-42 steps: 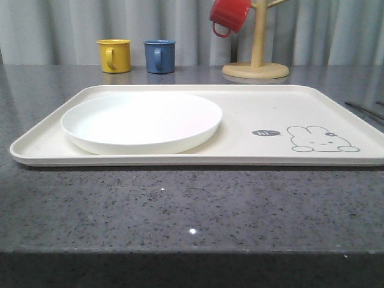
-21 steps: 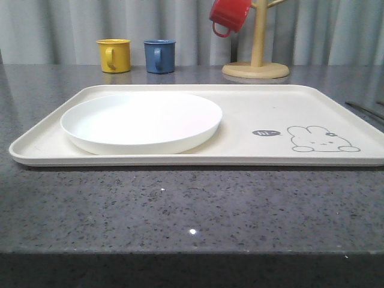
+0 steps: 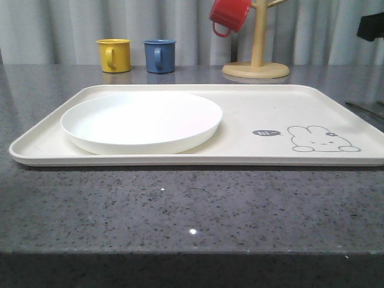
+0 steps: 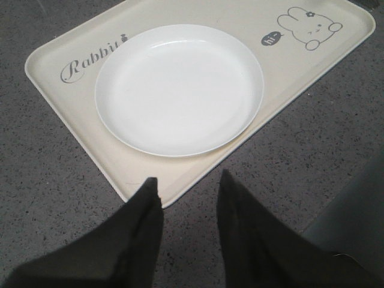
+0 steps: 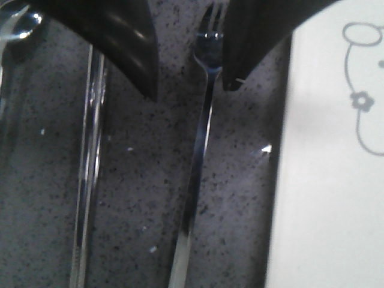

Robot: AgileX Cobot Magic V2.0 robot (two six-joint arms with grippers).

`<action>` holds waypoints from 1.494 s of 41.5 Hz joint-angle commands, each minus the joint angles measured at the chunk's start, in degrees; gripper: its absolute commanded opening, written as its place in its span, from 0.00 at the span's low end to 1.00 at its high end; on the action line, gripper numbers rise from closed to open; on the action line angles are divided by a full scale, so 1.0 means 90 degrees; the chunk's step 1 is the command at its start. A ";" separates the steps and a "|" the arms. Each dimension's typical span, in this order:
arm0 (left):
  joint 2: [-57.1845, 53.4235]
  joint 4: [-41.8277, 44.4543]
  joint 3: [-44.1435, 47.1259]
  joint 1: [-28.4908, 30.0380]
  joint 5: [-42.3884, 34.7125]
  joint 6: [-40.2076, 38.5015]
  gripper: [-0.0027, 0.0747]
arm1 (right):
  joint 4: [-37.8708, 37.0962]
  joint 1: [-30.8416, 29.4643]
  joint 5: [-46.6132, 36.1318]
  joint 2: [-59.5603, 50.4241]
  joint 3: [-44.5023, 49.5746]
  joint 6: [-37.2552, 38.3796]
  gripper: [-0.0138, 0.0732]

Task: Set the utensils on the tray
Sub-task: 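Grasp the steel fork with the right gripper, then place the fork on the tray beside the plate, release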

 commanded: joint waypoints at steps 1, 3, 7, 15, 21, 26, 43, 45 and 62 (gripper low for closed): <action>-0.0015 -0.0074 -0.0181 -0.0049 -0.0457 -0.0066 0.32 | 0.0099 -0.0107 -0.0187 0.0034 -0.0275 0.0099 0.49; -0.0015 -0.0074 -0.0181 -0.0049 -0.0457 -0.0066 0.32 | 0.0186 -0.0113 -0.0238 0.0145 -0.0275 0.0099 0.49; -0.0015 -0.0074 -0.0181 -0.0049 -0.0457 -0.0066 0.32 | 0.0246 -0.0113 -0.0304 0.0325 -0.0275 0.0099 0.49; -0.0015 -0.0074 -0.0181 -0.0049 -0.0457 -0.0066 0.32 | 0.0315 -0.0113 -0.0367 0.0545 -0.0275 0.0093 0.48; -0.0015 -0.0074 -0.0181 -0.0049 -0.0457 -0.0066 0.32 | 0.0315 -0.0113 -0.0347 0.0545 -0.0275 0.0093 0.33; -0.0015 -0.0074 -0.0181 -0.0049 -0.0457 -0.0066 0.32 | 0.0315 -0.0113 -0.0316 0.0536 -0.0275 0.0093 0.22; -0.0015 -0.0074 -0.0181 -0.0049 -0.0457 -0.0066 0.32 | 0.0315 0.0022 0.0284 -0.0143 -0.0547 0.0093 0.20; -0.0015 -0.0074 -0.0181 -0.0049 -0.0457 -0.0066 0.32 | 0.0315 0.0149 0.0500 -0.0188 -0.0734 0.0093 0.20; -0.0015 -0.0074 -0.0181 -0.0049 -0.0457 -0.0066 0.32 | 0.0135 0.2121 0.0962 0.0264 -0.1735 0.1484 0.20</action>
